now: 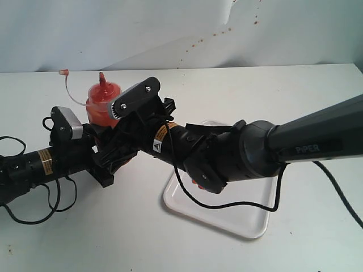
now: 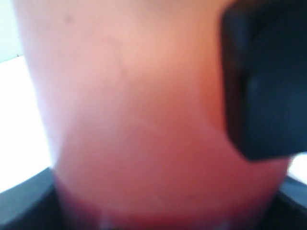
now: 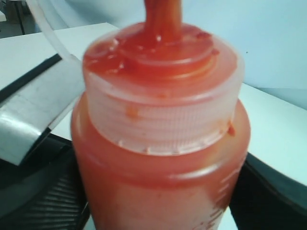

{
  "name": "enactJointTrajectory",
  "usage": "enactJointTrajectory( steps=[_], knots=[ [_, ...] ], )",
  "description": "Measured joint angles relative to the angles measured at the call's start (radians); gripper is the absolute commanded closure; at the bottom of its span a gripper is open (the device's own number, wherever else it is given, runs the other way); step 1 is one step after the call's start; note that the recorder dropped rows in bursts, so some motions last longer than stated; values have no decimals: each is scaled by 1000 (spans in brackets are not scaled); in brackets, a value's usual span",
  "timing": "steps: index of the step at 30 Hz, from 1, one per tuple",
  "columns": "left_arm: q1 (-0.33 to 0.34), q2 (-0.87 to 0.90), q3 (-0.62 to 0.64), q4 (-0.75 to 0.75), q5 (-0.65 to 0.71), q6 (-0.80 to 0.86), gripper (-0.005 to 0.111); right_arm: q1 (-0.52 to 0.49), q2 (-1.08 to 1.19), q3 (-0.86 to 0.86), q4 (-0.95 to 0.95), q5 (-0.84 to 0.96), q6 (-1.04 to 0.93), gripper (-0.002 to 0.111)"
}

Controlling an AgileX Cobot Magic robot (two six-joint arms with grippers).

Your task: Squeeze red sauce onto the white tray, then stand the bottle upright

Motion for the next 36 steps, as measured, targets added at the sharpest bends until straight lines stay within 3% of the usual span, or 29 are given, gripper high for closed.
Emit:
enactJointTrajectory(
  steps=[7, 36],
  knots=[
    [0, 22, 0, -12, 50, 0, 106, 0, 62, 0, 24, -77, 2, 108],
    [-3, 93, -2, -53, 1, 8, 106, 0, 74, -2, 30, -42, 9, 108]
  ],
)
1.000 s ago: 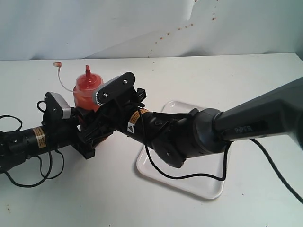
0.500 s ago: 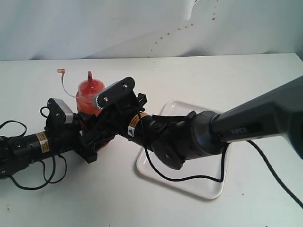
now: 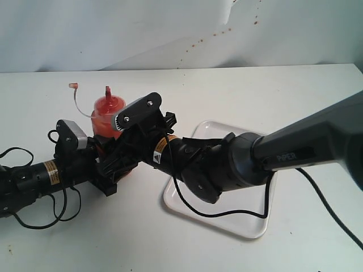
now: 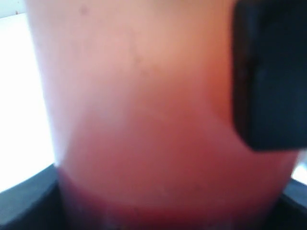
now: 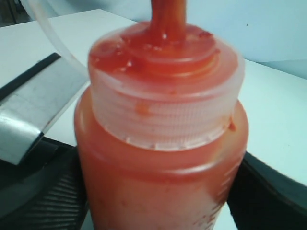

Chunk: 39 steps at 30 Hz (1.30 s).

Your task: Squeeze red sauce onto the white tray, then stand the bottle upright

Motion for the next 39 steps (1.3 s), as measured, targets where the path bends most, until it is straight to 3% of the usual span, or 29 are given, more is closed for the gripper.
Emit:
enactJointTrajectory(
  steps=[3, 6, 11, 13, 26, 33, 39],
  knots=[
    [0, 0, 0, 0, 2, 0, 100, 0, 0, 0, 0, 4, 0, 108],
    [0, 0, 0, 0, 2, 0, 81, 0, 0, 0, 0, 6, 0, 108],
    [0, 0, 0, 2, 2, 0, 18, 0, 0, 0, 2, 8, 0, 108],
    [0, 2, 0, -20, 10, -7, 2, 0, 0, 0, 2, 10, 0, 108],
    [11, 5, 0, -45, -15, -29, 2, 0, 0, 0, 15, 12, -14, 108],
    [15, -28, 0, 21, 62, -31, 2, 0, 0, 0, 20, 12, -25, 108],
    [86, -118, 0, 190, 107, -109, 2, 0, 0, -60, 21, 112, -25, 108]
  ],
)
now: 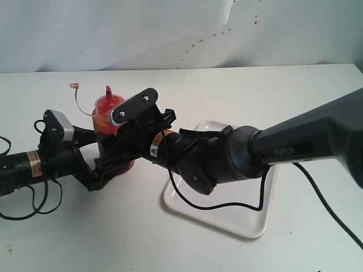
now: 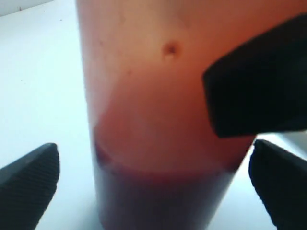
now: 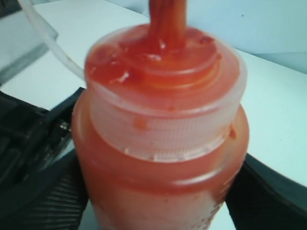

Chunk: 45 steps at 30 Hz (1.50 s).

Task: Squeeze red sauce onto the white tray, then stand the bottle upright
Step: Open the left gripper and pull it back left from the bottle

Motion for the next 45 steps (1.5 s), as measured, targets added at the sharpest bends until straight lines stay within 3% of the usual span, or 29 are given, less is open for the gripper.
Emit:
enactJointTrajectory(
  steps=[8, 13, 15, 18, 23, 25, 38, 45],
  knots=[
    [134, -52, 0, 194, -55, -185, 2, -2, 0, -59, 2, 82, -11, 108],
    [200, -52, 0, 264, -126, -209, 2, -2, 0, -59, 2, 119, -11, 108],
    [224, -53, 0, 284, -130, -211, 2, -2, 0, -59, 2, 121, -11, 102],
    [253, -53, 0, 299, -131, -213, 2, -2, 0, -59, 2, 124, -11, 80],
    [263, -55, 0, 304, -134, -217, 2, -2, 0, -59, 2, 124, -11, 19],
    [263, -55, 0, 304, -134, -219, 2, -2, 0, -59, 2, 121, -11, 5],
    [263, -55, 0, 304, -134, -219, 2, -2, -13, -65, 2, 127, -11, 3],
    [263, -55, 0, 304, -134, -219, 2, -2, -62, -65, -4, 261, -11, 4]
  ],
)
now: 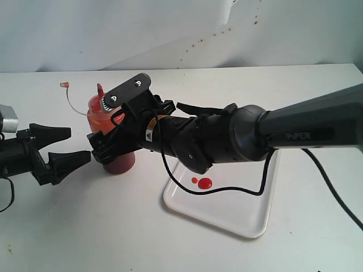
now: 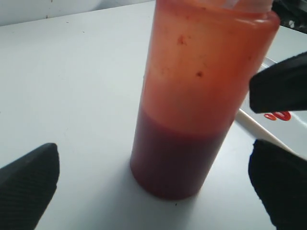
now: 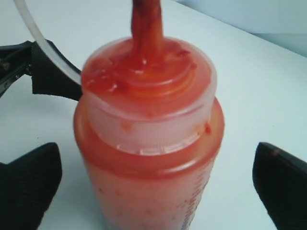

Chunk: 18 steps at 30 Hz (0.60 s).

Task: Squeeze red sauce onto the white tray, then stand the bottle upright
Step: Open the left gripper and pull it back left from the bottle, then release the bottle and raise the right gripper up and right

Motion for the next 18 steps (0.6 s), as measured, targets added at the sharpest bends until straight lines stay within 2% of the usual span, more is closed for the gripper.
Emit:
enactJointTrajectory(
  steps=[8, 11, 14, 18],
  knots=[
    [0, 0, 0, 0, 0, 0, 2, 7, -52, 0, -29, 147, 0, 11],
    [0, 0, 0, -3, 0, 0, 2, 19, -70, 0, -31, 195, 0, 17],
    [0, 0, 0, -4, 0, 0, 2, 36, -89, 0, -33, 242, -13, 32],
    [0, 0, 0, -6, 0, -2, 2, 47, -123, 0, -39, 329, -23, 60]
  ],
)
